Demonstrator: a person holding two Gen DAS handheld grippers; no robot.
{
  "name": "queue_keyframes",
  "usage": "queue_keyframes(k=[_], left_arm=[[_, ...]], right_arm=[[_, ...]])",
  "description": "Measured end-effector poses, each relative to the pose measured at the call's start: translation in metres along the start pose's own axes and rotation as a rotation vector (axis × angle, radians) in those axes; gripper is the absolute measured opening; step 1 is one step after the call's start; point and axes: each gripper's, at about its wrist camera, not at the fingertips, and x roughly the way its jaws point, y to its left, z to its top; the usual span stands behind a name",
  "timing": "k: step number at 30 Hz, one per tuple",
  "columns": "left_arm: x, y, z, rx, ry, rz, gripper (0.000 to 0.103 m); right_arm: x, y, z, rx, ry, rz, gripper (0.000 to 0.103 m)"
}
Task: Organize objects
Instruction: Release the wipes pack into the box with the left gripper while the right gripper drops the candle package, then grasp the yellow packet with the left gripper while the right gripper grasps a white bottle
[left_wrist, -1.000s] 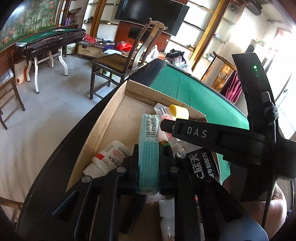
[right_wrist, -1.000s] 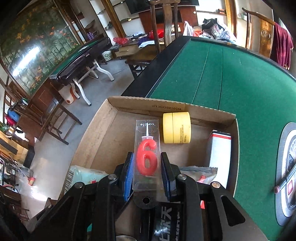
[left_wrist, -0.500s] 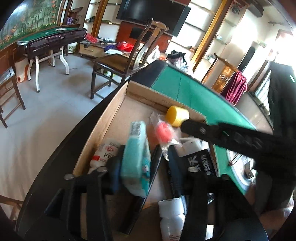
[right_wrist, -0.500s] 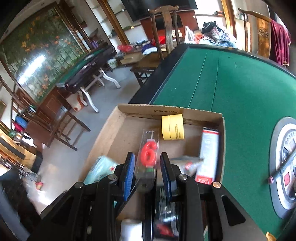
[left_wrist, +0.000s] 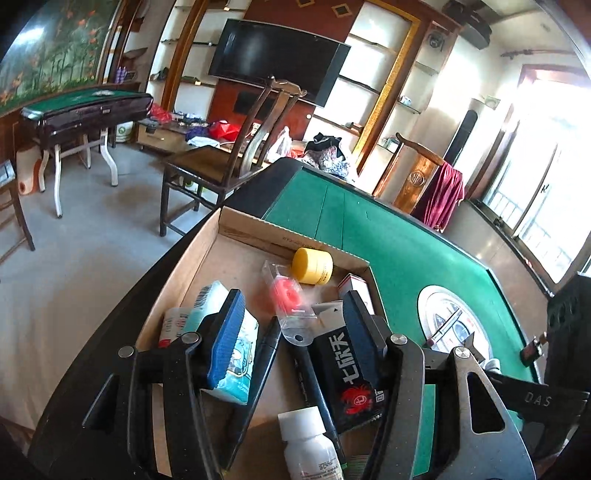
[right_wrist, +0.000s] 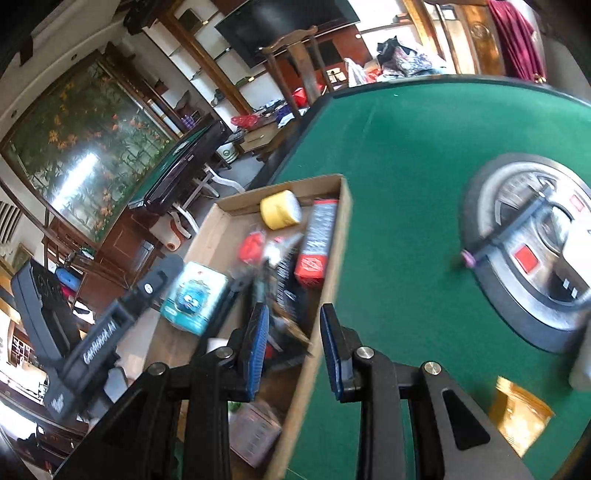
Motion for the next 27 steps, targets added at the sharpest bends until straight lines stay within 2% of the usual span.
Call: queue_keyframes(k=[6, 11, 16, 18, 21, 22, 25, 27], left_arm=[[0.005, -0.007, -0.002, 0.029, 0.002, 0.020, 0.056], [0.000, -0.017, -0.006, 0.076, -0.037, 0.056, 0.056], [-0.014, -0.045, -0.016, 0.146, -0.106, 0.129, 0.056], [-0.018, -0.062, -0.020, 0.183, -0.097, 0.123, 0.058], [-0.022, -0.092, -0.033, 0.216, -0.036, 0.048, 0.069], [-0.022, -0.105, -0.038, 0.232, -0.007, 0.010, 0.069], [-0.010, -0.151, -0.061, 0.326, 0.153, -0.151, 0.069], [0.004, -0.183, -0.080, 0.410, 0.289, -0.253, 0.069]], right_arm=[[-0.024, -0.041, -0.010, 0.057, -0.017, -0.002, 0.029], [-0.043, -0.068, -0.019, 0.103, -0.046, 0.011, 0.029], [-0.063, -0.092, -0.026, 0.117, -0.058, -0.006, 0.029], [-0.079, -0.108, -0.026, 0.138, -0.083, -0.026, 0.029], [-0.104, -0.135, -0.027, 0.161, -0.145, -0.097, 0.039], [-0.111, -0.142, -0.028, 0.169, -0.161, -0.120, 0.042], [-0.128, -0.165, -0.029, 0.213, -0.210, -0.172, 0.043], [-0.136, -0.176, -0.030, 0.246, -0.232, -0.168, 0.043]])
